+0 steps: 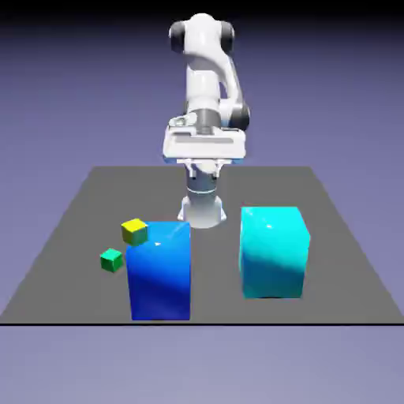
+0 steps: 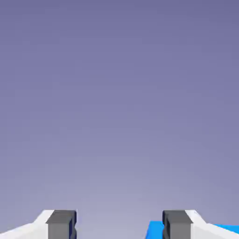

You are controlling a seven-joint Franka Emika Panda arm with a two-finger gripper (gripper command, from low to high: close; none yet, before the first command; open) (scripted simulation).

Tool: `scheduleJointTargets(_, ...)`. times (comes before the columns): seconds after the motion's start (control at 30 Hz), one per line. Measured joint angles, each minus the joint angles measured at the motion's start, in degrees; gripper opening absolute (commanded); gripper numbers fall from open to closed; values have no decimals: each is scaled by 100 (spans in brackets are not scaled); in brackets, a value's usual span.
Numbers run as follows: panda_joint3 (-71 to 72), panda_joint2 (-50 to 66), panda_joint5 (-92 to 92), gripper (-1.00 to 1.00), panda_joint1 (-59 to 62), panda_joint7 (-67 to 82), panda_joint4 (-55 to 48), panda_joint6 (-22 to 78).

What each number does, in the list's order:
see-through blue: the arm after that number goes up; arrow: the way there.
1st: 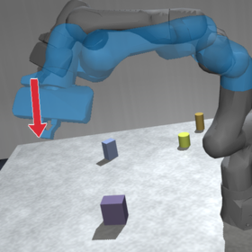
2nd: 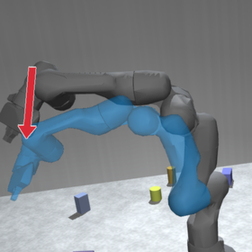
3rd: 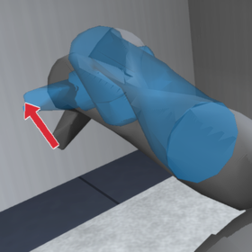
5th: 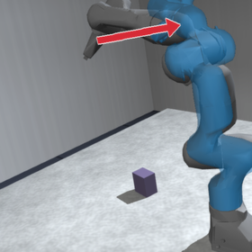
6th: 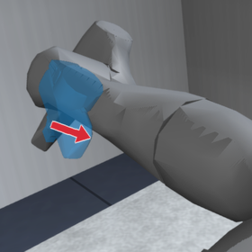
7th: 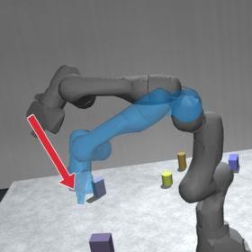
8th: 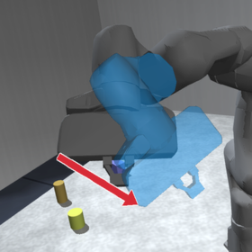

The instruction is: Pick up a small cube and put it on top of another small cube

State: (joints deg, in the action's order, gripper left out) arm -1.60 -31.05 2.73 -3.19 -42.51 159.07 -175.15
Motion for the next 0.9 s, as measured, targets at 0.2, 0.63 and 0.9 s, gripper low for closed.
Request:
scheduleJointTargets(0.2, -832, 1228, 1429, 0, 123, -420, -657, -32)
scheduleJointTargets(0.63, -872, 3047, 2371, 0, 2133, -2763, -1153, 641)
scheduleJointTargets(0.9, -173, 3666, 2002, 0, 3766, -4600, -1070, 1269)
